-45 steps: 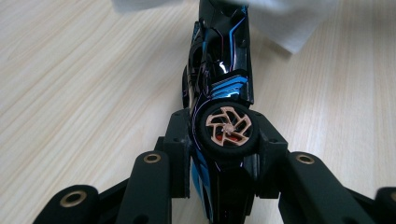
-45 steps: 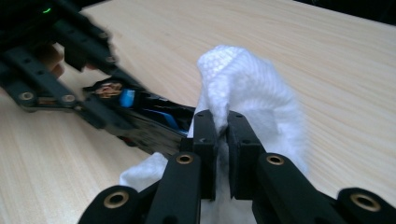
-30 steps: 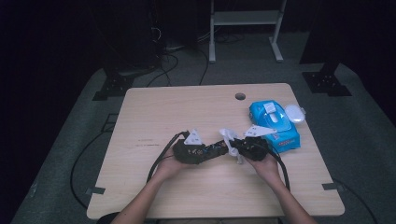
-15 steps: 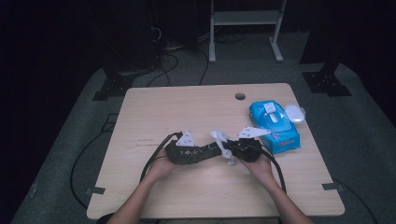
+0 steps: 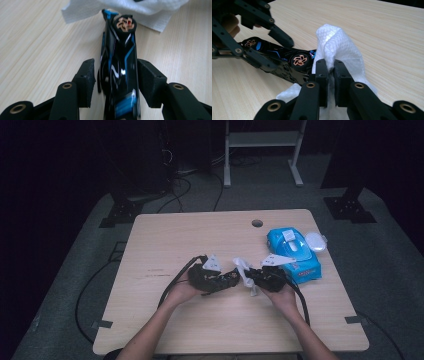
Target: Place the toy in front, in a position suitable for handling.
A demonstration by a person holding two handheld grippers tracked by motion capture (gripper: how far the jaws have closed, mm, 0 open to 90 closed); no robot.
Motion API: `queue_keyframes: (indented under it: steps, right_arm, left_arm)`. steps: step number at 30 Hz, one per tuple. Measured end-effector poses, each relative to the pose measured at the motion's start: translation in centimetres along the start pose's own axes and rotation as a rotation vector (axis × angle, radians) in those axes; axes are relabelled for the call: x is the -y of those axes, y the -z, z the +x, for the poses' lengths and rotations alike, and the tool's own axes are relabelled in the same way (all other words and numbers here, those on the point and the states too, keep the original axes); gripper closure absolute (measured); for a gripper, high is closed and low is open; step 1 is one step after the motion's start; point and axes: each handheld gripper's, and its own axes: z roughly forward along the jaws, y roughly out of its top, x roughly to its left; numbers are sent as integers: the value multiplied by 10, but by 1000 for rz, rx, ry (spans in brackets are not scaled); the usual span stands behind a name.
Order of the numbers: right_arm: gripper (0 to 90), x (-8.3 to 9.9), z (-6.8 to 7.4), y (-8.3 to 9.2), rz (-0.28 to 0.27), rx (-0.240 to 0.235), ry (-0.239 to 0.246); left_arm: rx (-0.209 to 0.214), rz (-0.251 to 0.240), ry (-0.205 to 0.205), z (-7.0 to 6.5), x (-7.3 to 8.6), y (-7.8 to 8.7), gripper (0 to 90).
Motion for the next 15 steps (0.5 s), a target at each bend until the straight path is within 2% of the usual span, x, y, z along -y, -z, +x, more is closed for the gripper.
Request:
queue_keyframes:
  steps: [2, 3, 4, 5, 6, 7, 9, 11, 13, 15]
  right_arm:
    - [827, 0, -1, 0, -1, 0, -1]
    - [827, 0, -1, 0, -1, 0, -1]
    - [827, 1, -2, 1, 3, 3, 0]
    - [827, 1, -3, 1, 4, 1, -5]
    - [827, 2, -4, 0, 11, -1, -6]
    - [827, 2, -4, 0, 11, -1, -6]
    - [827, 5, -6, -3, 22, -16, -22]
    - [827, 7, -7, -6, 34, -25, -30]
    - [827, 8, -7, -7, 37, -28, -31]
    - [827, 8, -7, -8, 39, -44, -45]
  left_arm:
    - [2, 32, -5, 1, -5, -5, 497]
    - [2, 32, -5, 1, -5, -5, 496]
    - [1, 65, -13, 1, -11, -11, 494]
    - [1, 65, -13, 1, -11, -11, 496]
    - [-3, 102, -21, 0, -17, -15, 502]
    - [-3, 102, -21, 0, -17, -15, 502]
    - [15, 141, -16, 1, -25, -21, 504]
    - [12, 186, -27, 0, -29, -26, 512]
    - [17, 198, -28, 0, -31, -28, 559]
    - [16, 207, -42, -1, -33, -29, 563]
